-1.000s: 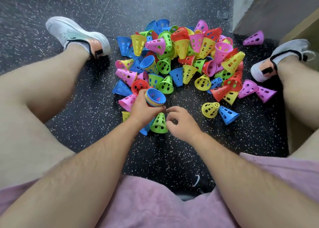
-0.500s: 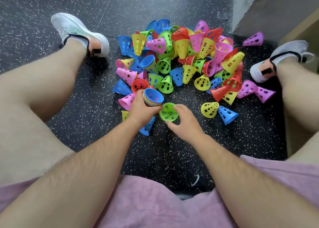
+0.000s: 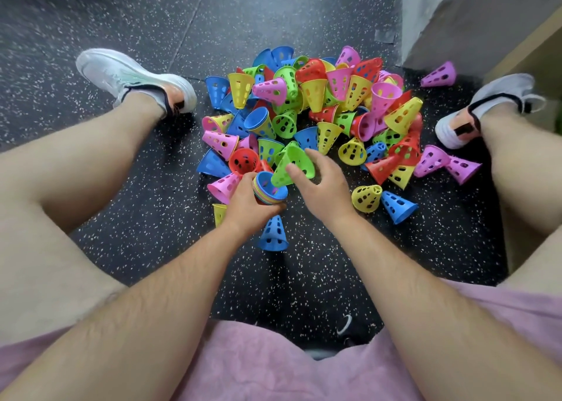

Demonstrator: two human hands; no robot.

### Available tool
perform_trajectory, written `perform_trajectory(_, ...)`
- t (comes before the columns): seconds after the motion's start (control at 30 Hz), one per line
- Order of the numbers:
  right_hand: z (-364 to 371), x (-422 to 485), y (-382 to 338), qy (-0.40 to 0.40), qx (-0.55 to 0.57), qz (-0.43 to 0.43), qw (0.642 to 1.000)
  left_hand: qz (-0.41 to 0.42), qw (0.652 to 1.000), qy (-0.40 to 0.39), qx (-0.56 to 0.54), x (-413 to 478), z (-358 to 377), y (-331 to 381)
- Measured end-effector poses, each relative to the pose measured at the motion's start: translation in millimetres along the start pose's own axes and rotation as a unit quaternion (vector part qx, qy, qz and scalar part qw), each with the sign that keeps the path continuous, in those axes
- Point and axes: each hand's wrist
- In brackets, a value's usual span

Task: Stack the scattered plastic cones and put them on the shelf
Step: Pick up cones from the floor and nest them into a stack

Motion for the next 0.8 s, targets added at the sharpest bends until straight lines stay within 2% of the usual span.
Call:
perform_trajectory(0.13,15,-7,-9,-0.105,-0.008,0.016,0.994,0.011,1.000,-0.008,-0.009,-2,-2,2)
perform_trajectory(0.23,22,-13,-10,-0.182,0.026,0.033,0.982,0.017,1.000,-0.020,0.006,-4,-3,-3)
perform_trajectory(0.33,26,-19,-2,-0.195,0.025,0.031,0.980,0.006,1.000,-0.027,0.010,-4,-5,-12)
perform_trajectory(0.5,24,-39,24,-0.150,-0.039,0.053,0.986,-0.007,0.999,-0.030,0.013,-1,-3,-19)
perform_trajectory(0.7,21,-51,46,-0.249,-0.130,0.004,0.960,-0.015,0.999,-0.037,0.008,0,1,-24)
perform_trajectory(0.8,24,-56,53,-0.270,-0.149,-0.005,0.951,-0.021,0.999,-0.037,0.010,0,2,-24)
Point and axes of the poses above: each hand's wrist, its own x-axis towards the middle knuckle, its own z-axis out of the palm, y = z × x, and after that the axes turned 13 degrees about -z, right-handed
